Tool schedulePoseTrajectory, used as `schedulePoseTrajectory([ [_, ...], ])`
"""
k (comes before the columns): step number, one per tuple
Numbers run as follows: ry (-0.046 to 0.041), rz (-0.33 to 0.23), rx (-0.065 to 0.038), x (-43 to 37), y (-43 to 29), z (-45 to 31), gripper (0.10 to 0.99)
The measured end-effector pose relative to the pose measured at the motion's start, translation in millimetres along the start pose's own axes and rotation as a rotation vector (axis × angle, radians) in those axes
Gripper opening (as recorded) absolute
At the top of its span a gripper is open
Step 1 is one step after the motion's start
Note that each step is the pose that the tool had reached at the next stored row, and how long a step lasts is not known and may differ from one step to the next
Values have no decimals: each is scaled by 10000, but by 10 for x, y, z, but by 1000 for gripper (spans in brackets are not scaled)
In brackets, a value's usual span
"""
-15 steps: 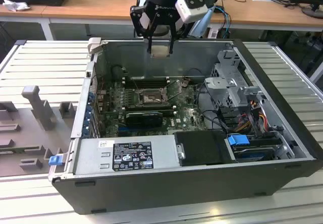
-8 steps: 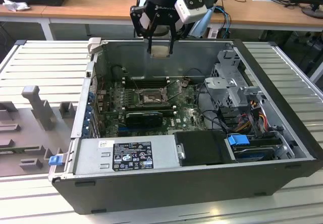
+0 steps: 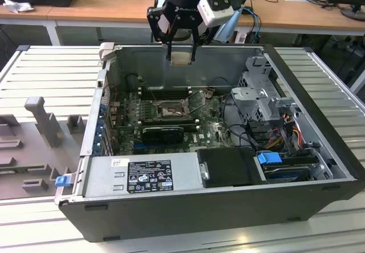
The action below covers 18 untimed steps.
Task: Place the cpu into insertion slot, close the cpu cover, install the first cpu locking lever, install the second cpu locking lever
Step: 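Place the cpu into insertion slot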
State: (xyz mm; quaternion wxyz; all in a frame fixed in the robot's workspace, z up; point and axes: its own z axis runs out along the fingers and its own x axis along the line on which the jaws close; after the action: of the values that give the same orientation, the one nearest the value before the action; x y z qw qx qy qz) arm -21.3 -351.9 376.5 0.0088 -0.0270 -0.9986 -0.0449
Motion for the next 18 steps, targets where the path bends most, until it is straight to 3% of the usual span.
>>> schedulePoseTrajectory([
  [18, -34, 380, -8, 0, 0, 0, 529],
])
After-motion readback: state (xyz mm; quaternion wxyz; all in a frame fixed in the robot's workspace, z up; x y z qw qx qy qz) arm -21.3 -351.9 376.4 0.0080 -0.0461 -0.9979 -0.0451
